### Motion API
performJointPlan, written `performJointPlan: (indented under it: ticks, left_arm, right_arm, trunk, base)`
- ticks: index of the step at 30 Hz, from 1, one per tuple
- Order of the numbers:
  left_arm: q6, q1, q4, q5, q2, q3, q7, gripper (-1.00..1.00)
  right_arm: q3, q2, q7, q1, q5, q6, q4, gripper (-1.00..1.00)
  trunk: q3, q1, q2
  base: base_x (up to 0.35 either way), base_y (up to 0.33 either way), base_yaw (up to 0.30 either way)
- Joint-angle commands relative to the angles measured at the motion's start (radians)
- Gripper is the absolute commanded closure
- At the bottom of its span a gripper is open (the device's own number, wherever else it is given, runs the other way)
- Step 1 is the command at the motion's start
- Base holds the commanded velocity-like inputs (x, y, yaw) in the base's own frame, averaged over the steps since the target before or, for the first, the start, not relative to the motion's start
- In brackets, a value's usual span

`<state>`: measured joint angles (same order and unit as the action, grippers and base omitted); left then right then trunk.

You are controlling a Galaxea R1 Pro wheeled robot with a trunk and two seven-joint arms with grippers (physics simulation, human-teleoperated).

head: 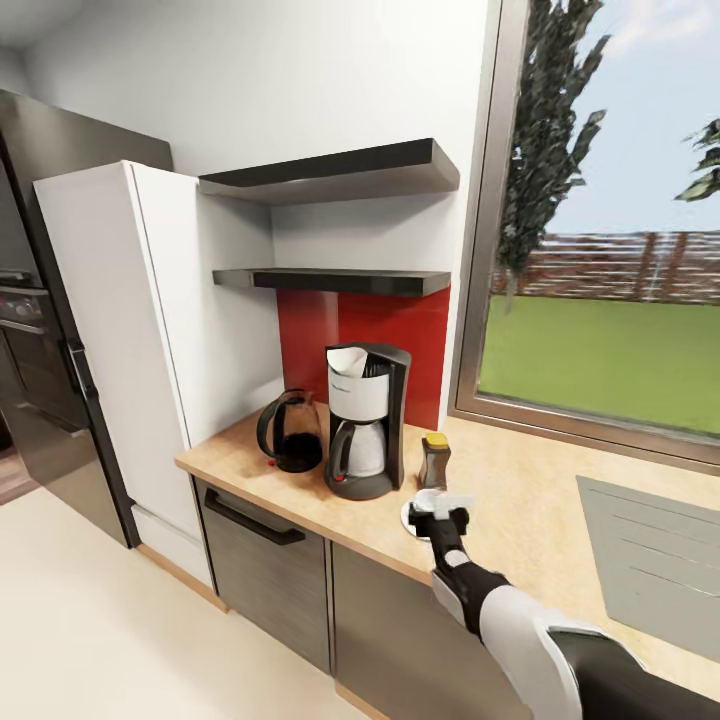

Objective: Set up a coffee station on the kitchen countertop: keep the coffee maker on the countertop, move the bottle of coffee from the kitchen shelf to the counter next to the coffee maker, place a paper coffee filter on top of the coffee maker, put the saucer next to the coffee maker with the coffee cup on the saucer, and place the electric kettle next to the coffee maker.

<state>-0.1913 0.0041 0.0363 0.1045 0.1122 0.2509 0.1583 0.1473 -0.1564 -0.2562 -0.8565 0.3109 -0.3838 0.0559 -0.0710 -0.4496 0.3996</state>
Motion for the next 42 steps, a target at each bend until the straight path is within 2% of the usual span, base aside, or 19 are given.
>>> performJointPlan:
  ticks: [1,4,7,12,13,16,24,29,30,32,33,34,35,38,42]
  left_arm:
    - [-0.002,0.0,0.001,0.011,0.0,0.007,0.003,-1.0]
    - [-0.003,0.0,0.001,0.011,-0.001,0.007,0.003,-1.0]
    - [-0.004,0.0,0.001,0.011,-0.001,0.007,0.003,-1.0]
    - [-0.005,0.0,0.001,0.011,-0.002,0.007,0.003,-1.0]
    - [-0.005,0.0,0.001,0.011,-0.002,0.007,0.003,-1.0]
    - [-0.005,0.0,0.001,0.011,-0.002,0.007,0.003,-1.0]
    - [-0.006,0.0,0.001,0.011,-0.003,0.011,0.002,-1.0]
    - [-0.006,0.0,0.001,0.012,-0.006,0.011,0.002,-1.0]
    - [-0.007,0.0,0.001,0.012,-0.007,0.011,0.002,-1.0]
    - [-0.006,0.0,0.001,0.012,-0.011,0.012,0.002,-1.0]
    - [-0.006,0.0,0.001,0.012,-0.012,0.012,0.002,-1.0]
    - [-0.006,0.0,0.001,0.012,-0.013,0.013,0.002,-1.0]
    - [-0.006,0.0,-0.001,0.011,-0.014,0.013,0.002,-1.0]
    - [-0.007,0.0,-0.001,0.011,-0.014,0.013,0.002,-1.0]
    - [-0.007,0.0,0.0,0.011,-0.015,0.012,0.002,-1.0]
  right_arm:
    - [0.007,-0.001,-0.005,0.021,0.021,-0.067,-0.012,-1.0]
    - [0.008,-0.001,-0.015,0.071,0.033,-0.175,-0.024,-1.0]
    - [0.008,-0.002,-0.047,0.11,0.035,-0.21,-0.027,-1.0]
    - [0.008,-0.002,-0.137,0.182,0.033,-0.323,-0.028,-1.0]
    - [0.008,-0.012,-0.19,0.232,0.032,-0.372,-0.028,-1.0]
    - [0.008,-0.018,-0.231,0.292,0.032,-0.384,-0.029,-1.0]
    - [0.011,-0.018,-0.251,0.425,0.029,-0.388,-0.03,-1.0]
    - [0.013,-0.018,-0.249,0.465,0.002,-0.38,-0.03,-1.0]
    - [0.014,-0.018,-0.249,0.471,-0.012,-0.368,-0.031,-1.0]
    - [0.015,-0.018,-0.246,0.514,-0.062,-0.267,-0.031,-1.0]
    - [0.015,-0.018,-0.245,0.522,-0.068,-0.247,-0.031,-1.0]
    - [0.015,-0.018,-0.244,0.542,-0.079,-0.191,-0.031,-1.0]
    - [0.015,-0.018,-0.243,0.574,-0.087,-0.093,-0.031,-1.0]
    - [0.015,-0.018,-0.226,0.596,-0.089,0.038,-0.031,-1.0]
    - [0.017,-0.018,-0.129,0.611,-0.09,0.191,-0.03,-1.0]
  trunk:
    - [0.0,0.0,0.0]
    - [0.0,0.0,0.0]
    - [0.0,0.0,0.0]
    - [0.0,0.0,0.0]
    - [0.0,0.0,0.0]
    - [0.0,0.0,0.0]
    - [0.0,0.0,0.0]
    - [0.0,0.0,0.0]
    - [0.0,0.0,0.0]
    - [0.0,0.0,0.0]
    - [0.0,0.0,0.0]
    - [0.0,0.0,0.0]
    - [0.0,0.0,0.0]
    - [0.0,0.0,0.0]
    - [0.0,0.0,0.0]
  base:
    - [0.0,0.0,0.0]
    - [0.0,0.0,0.0]
    - [0.0,0.0,0.0]
    - [0.0,0.0,0.0]
    - [0.0,0.0,0.0]
    - [0.0,0.0,0.0]
    - [0.0,0.0,0.0]
    - [0.0,0.0,0.0]
    - [0.0,0.0,0.0]
    - [0.0,0.0,0.0]
    - [0.0,0.0,0.0]
    - [0.0,0.0,0.0]
    - [0.0,0.0,0.0]
    - [0.0,0.0,0.0]
    - [0.0,0.0,0.0]
